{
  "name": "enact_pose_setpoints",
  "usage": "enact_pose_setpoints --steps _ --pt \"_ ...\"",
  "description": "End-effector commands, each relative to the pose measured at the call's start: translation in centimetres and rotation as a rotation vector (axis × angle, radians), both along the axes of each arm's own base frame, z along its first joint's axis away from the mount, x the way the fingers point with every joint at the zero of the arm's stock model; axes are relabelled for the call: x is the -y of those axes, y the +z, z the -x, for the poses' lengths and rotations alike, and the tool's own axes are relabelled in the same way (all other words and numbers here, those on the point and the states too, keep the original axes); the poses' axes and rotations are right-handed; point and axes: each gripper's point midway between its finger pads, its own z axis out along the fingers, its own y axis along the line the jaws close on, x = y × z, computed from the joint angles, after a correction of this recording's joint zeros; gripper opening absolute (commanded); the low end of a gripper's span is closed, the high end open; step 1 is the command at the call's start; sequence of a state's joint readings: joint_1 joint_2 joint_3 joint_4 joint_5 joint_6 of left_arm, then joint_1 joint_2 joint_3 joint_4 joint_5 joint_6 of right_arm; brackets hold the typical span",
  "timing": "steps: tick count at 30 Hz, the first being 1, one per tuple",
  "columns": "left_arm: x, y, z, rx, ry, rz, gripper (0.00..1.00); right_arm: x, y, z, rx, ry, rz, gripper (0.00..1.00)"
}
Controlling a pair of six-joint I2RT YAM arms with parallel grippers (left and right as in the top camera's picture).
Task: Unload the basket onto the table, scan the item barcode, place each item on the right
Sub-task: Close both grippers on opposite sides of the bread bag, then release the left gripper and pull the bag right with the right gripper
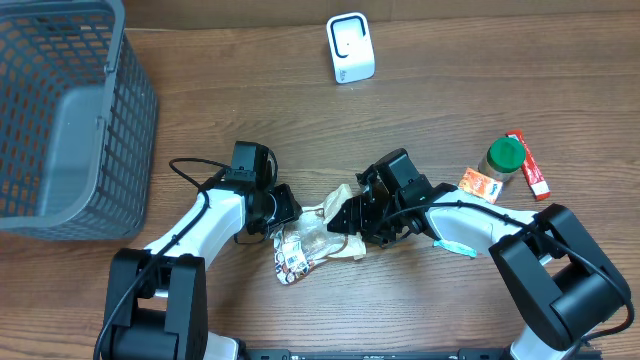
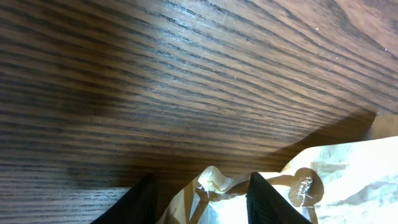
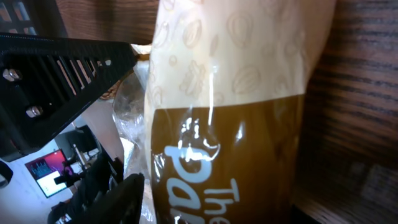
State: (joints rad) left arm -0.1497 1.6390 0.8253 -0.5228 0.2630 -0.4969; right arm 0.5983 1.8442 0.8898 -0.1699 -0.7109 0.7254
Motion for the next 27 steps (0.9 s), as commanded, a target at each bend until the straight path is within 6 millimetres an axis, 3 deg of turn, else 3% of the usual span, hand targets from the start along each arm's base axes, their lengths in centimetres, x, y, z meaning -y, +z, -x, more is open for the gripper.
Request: enact_pose_setpoints --steps 1,8,10,13,18,22,27 --pt "0.0 -0.4 0.2 -0.005 -0.011 -0.007 0.38 -0.4 -0.2 0.8 -0.022 0.021 -0.012 0.51" --pt "0.0 -0.4 0.2 -0.005 -0.011 -0.007 0.43 -0.7 -0.3 1.3 -0.020 0.036 -0.010 0.36" --pt "0.0 -0.4 0.0 0.000 -0.011 -0.008 0.51 -0.7 -0.3 1.4 -0.025 0.036 -0.005 0.29" --pt "-0.8 0.0 -0.9 0.026 0.009 -0.028 0.66 -0.5 -0.5 1.5 -0.011 0.053 0.001 0.28" --pt "-3.8 3.1 -3.8 0.082 0.085 -0.103 0.76 0.5 -0.9 1.1 -0.033 0.023 0.026 0.28" --pt "-6.8 5.7 -5.5 0.112 0.114 -0.218 0.79 1.0 -0.9 0.5 -0.034 0.002 0.028 0.28" --pt "-11.5 6.8 -5.1 0.083 0.196 -0.417 0.89 2.1 -1.2 -0.6 -0.013 -0.027 0.050 0.22"
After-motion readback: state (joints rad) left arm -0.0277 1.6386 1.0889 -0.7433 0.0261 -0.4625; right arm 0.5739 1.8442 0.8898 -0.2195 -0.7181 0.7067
